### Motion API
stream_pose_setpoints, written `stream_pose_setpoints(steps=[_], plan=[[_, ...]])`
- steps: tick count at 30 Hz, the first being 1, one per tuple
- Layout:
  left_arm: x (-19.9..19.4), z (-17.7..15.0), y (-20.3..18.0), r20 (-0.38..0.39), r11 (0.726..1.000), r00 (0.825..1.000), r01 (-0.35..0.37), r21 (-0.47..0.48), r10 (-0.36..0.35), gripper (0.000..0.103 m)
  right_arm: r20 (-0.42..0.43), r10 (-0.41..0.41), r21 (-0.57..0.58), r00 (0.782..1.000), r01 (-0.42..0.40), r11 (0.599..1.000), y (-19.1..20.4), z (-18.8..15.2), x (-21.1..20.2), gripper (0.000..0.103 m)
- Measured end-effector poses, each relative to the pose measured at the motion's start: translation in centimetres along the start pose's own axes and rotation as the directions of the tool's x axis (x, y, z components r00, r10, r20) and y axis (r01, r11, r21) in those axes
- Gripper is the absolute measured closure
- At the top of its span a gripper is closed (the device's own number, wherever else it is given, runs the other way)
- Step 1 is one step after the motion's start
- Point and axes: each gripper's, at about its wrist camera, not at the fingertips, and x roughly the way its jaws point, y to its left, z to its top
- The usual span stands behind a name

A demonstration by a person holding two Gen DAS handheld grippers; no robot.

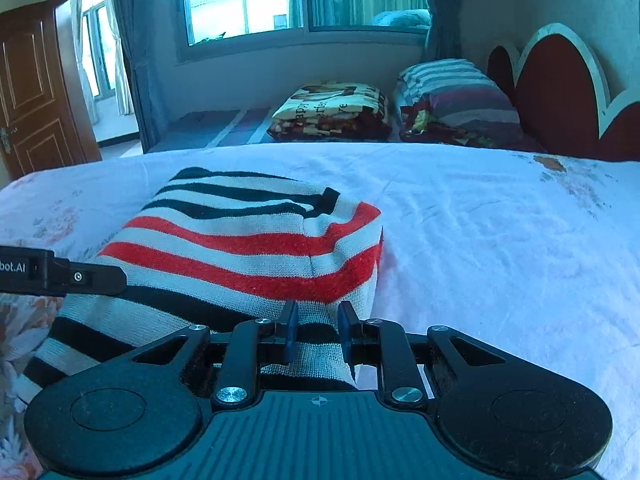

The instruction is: Fold small clothes

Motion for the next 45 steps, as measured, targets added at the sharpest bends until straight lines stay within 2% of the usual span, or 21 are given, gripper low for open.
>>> stream_pose_setpoints(steps=[5,9,12,13,16,22,24,26,31,37,41,45], plan=[[-1.3,-2.1,-0.7,-0.016,0.999,1.0,0.006,0.048,-0.005,0.02,0.017,0.018,-0.008,1.0,-0.017,1.0,0.3,-0.9,-3.3,0.083],[-1.1,-4.0,-0.8,-0.059,1.0,0.998,0.006,0.019,-0.005,0.017,0.002,-0.018,-0.027,1.0,0.018,0.999,0.3,-2.6,-3.9,0.083],[-0.6,-4.7,-0.9,-0.1,1.0,0.995,0.015,-0.007,-0.016,0.017,-0.018,-0.019,0.006,1.0,0.019,1.0,-0.2,-3.3,-3.7,0.083],[-0.5,-5.0,-1.2,-0.102,1.0,0.995,0.012,0.01,-0.011,0.017,-0.027,-0.016,0.015,1.0,0.016,1.0,-0.4,-3.4,-3.7,0.08],[-0.3,-5.2,-1.7,-0.098,0.999,0.995,0.002,0.042,0.002,0.016,-0.045,-0.024,0.018,0.999,0.025,1.0,-0.7,-3.6,-3.8,0.063],[-0.3,-4.8,-1.6,-0.113,1.0,0.994,0.003,0.026,0.0,0.016,-0.052,0.015,0.074,0.999,-0.011,0.997,-1.8,-3.3,-4.4,0.061],[-0.5,-4.7,-1.6,-0.115,1.0,0.993,0.008,0.007,-0.007,0.017,-0.056,0.037,0.102,0.998,-0.031,0.994,-2.3,-2.9,-4.3,0.056],[-0.7,-4.5,-1.6,-0.112,1.0,0.994,0.018,-0.01,-0.019,0.017,-0.056,0.066,0.136,0.996,-0.058,0.989,-2.9,-2.2,-4.1,0.035],[-0.6,-3.3,-1.6,-0.115,0.998,0.993,0.033,-0.047,-0.038,0.017,-0.054,0.12,0.219,0.991,-0.105,0.97,-4.4,-0.4,-3.0,0.034],[0.1,-1.7,-0.5,-0.092,0.993,0.994,0.047,-0.104,-0.057,0.017,-0.102,0.192,0.32,0.976,-0.151,0.935,-6.5,0.7,-0.1,0.034],[1.9,-0.9,0.4,-0.123,0.986,0.987,0.09,-0.138,-0.107,0.017,-0.128,0.25,0.394,0.96,-0.182,0.901,-7.8,0.4,2.2,0.034],[3.6,-1.0,1.2,-0.131,0.972,0.976,0.151,-0.183,-0.176,0.018,-0.116,0.319,0.432,0.941,-0.242,0.869,-8.4,0.4,3.3,0.034]])
